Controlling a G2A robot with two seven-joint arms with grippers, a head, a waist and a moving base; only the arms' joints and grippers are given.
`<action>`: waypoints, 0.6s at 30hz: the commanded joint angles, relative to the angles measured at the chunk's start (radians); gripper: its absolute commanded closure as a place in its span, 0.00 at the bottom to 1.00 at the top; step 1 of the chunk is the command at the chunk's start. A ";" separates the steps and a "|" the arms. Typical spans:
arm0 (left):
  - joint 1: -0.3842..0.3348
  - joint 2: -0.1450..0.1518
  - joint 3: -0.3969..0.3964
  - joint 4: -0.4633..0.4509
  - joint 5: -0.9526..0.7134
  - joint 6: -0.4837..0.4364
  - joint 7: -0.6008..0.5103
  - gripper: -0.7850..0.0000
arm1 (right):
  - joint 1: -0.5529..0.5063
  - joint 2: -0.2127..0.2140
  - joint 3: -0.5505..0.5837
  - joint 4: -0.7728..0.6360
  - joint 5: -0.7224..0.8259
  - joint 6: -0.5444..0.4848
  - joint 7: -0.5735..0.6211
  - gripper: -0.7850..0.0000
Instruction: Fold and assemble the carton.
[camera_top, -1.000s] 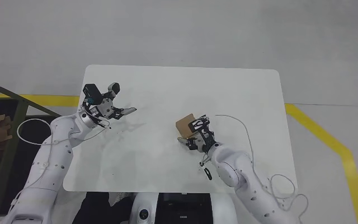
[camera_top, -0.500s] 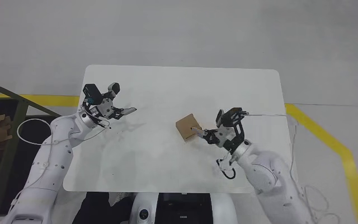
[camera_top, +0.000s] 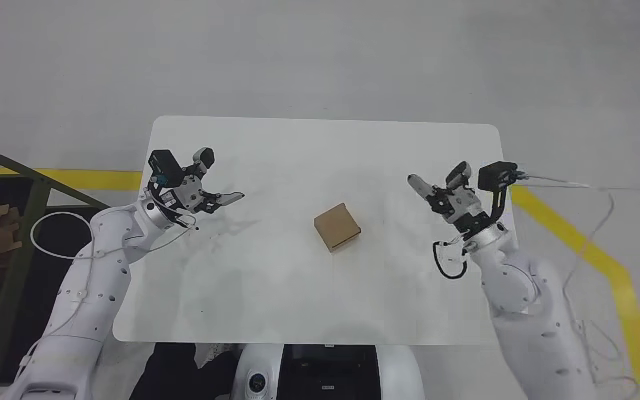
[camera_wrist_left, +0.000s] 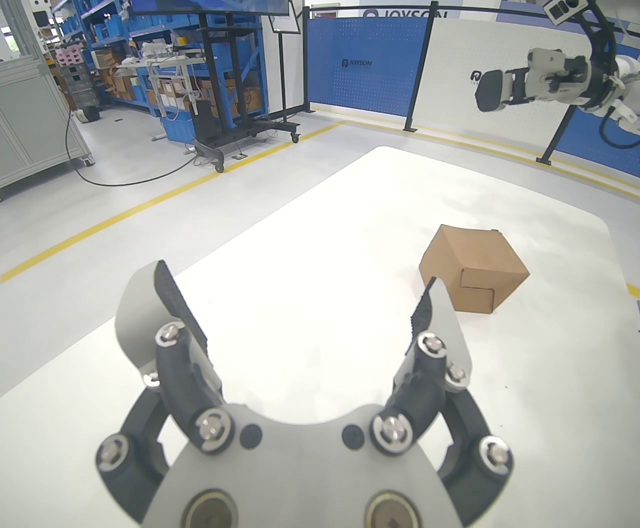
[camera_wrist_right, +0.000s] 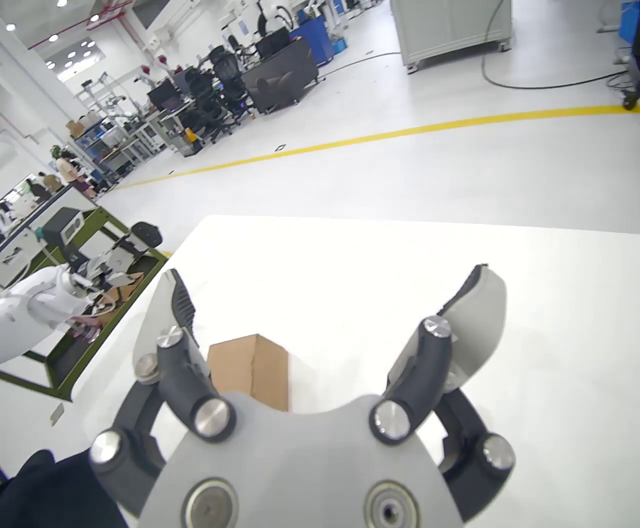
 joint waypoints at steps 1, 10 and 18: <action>0.000 0.000 0.000 0.000 0.000 0.000 0.000 0.00 | 0.001 0.002 0.029 0.015 -0.005 0.020 -0.009 0.00; 0.000 0.000 0.000 0.000 0.000 0.000 0.000 0.00 | 0.015 0.006 0.089 0.065 -0.020 0.082 -0.004 0.00; 0.000 0.000 0.000 0.000 0.000 0.000 0.000 0.00 | 0.009 0.006 0.096 0.042 -0.012 0.105 0.002 0.00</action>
